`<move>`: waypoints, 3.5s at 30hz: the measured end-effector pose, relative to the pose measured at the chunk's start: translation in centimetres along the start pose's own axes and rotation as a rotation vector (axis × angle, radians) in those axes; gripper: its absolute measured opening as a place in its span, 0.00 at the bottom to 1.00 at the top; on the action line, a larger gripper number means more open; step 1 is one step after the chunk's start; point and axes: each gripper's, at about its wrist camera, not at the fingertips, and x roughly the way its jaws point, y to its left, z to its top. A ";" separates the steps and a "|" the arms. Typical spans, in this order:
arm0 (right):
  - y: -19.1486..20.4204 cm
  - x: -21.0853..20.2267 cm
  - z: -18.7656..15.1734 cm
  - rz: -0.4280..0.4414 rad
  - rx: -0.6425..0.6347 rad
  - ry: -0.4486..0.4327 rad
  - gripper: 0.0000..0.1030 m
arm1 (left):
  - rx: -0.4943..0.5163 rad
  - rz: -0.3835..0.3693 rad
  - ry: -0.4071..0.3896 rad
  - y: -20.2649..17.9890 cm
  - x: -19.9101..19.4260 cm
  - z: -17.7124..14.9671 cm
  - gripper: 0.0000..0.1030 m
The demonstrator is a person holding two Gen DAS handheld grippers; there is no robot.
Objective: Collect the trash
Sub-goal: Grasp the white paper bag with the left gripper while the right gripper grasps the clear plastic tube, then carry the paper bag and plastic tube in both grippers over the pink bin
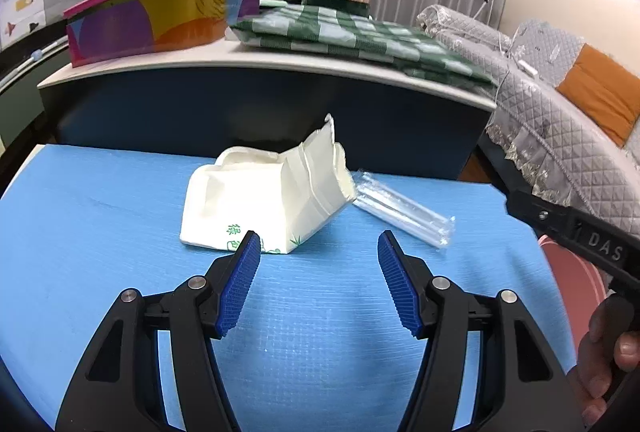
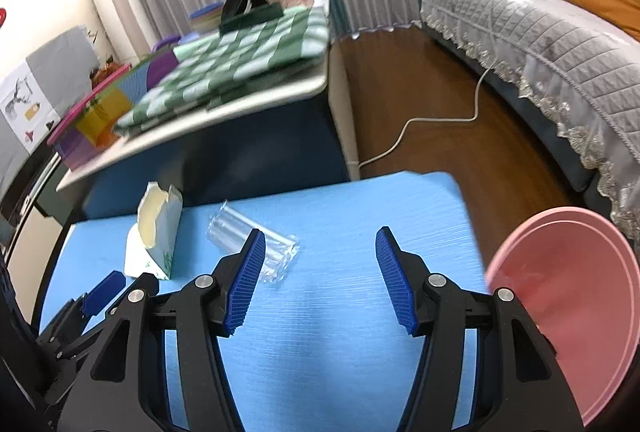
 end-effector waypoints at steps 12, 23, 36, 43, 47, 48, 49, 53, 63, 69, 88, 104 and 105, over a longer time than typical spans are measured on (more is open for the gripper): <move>2.1 5.0 0.1 0.031 -0.092 0.078 0.65 | -0.032 0.003 0.030 1.3 3.1 1.3 0.58; 4.5 7.8 0.2 0.042 -0.198 0.151 0.73 | -0.123 0.010 0.025 3.5 4.1 2.3 0.42; 5.3 6.5 -0.8 -0.016 -0.276 0.154 0.17 | -0.135 0.032 0.041 4.1 2.5 2.1 0.16; 4.8 3.6 -0.8 0.006 -0.202 0.122 0.08 | -0.102 0.022 0.022 2.6 0.2 2.4 0.10; 4.6 1.5 -0.6 -0.002 -0.188 0.079 0.08 | -0.081 0.012 0.007 1.7 -1.2 2.5 0.10; 4.5 0.7 -0.6 -0.006 -0.182 0.066 0.08 | -0.078 0.010 0.004 1.5 -1.5 2.5 0.10; 4.3 0.4 -0.5 -0.008 -0.177 0.059 0.08 | -0.075 0.006 0.001 1.3 -1.8 2.4 0.10; 3.4 -2.2 -0.4 -0.016 -0.134 0.026 0.08 | -0.055 -0.005 -0.012 0.2 -3.1 2.4 0.09; -0.1 -7.2 0.4 -0.064 -0.084 -0.040 0.08 | 0.003 -0.063 -0.034 -3.9 -5.0 2.3 0.09; -3.2 -9.8 0.1 -0.112 -0.060 -0.073 0.08 | 0.043 -0.096 -0.040 -6.8 -5.4 2.0 0.09; -12.1 -15.0 -0.6 -0.216 0.052 -0.134 0.08 | 0.149 -0.210 -0.031 -15.5 -6.0 0.5 0.09; -17.4 -16.6 -1.3 -0.284 0.137 -0.151 0.08 | 0.221 -0.292 -0.008 -20.8 -5.7 -1.4 0.09; -17.6 -16.7 -1.3 -0.286 0.141 -0.151 0.08 | 0.224 -0.297 -0.006 -21.1 -5.6 -1.4 0.09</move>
